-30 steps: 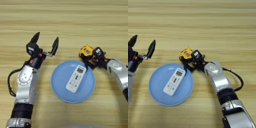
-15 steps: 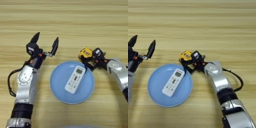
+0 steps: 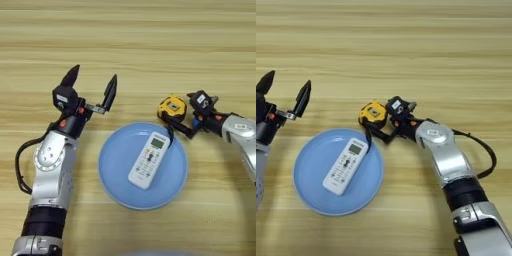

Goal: Move the objects on the table

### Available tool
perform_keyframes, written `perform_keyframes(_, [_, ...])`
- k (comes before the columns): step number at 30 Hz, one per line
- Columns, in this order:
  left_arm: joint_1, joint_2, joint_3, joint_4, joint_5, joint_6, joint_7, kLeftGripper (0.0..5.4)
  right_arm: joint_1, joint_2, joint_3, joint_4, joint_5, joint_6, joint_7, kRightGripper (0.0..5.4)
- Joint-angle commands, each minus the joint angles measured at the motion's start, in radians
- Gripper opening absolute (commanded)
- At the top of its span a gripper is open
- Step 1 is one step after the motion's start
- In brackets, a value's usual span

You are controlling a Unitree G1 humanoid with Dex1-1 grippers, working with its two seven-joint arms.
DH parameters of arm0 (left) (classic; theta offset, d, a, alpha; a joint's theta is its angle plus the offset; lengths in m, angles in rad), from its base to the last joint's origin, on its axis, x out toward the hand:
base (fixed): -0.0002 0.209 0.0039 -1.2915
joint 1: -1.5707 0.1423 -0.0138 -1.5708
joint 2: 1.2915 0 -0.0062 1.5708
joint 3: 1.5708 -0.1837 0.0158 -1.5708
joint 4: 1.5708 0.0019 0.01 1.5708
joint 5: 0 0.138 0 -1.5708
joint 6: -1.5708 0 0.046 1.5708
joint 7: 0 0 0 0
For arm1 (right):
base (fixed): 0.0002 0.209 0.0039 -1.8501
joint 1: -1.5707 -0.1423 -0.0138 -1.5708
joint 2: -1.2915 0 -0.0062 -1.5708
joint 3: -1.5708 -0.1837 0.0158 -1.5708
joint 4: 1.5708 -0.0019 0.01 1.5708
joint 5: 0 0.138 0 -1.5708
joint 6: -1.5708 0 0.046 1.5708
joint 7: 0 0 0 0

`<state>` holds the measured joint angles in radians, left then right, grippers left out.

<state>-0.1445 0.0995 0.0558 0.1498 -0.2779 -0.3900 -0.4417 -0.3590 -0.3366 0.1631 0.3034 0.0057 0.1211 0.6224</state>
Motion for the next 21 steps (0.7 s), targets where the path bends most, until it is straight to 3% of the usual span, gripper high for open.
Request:
perform_keyframes(1, [-0.002,0.004,0.0,0.007,0.007,-0.006,-0.002,5.4,0.052,-0.053,-0.009,-0.067,-0.005,0.009,0.023,5.36])
perform_keyframes(12, [-0.009,0.009,0.004,0.018,0.005,-0.01,-0.005,5.4,0.19,-0.146,-0.078,-0.245,0.039,0.034,0.055,5.36])
perform_keyframes(21, [-0.016,0.01,0.006,0.028,0.006,-0.009,-0.005,5.4,0.287,-0.176,-0.116,-0.446,0.163,0.013,0.15,5.36])
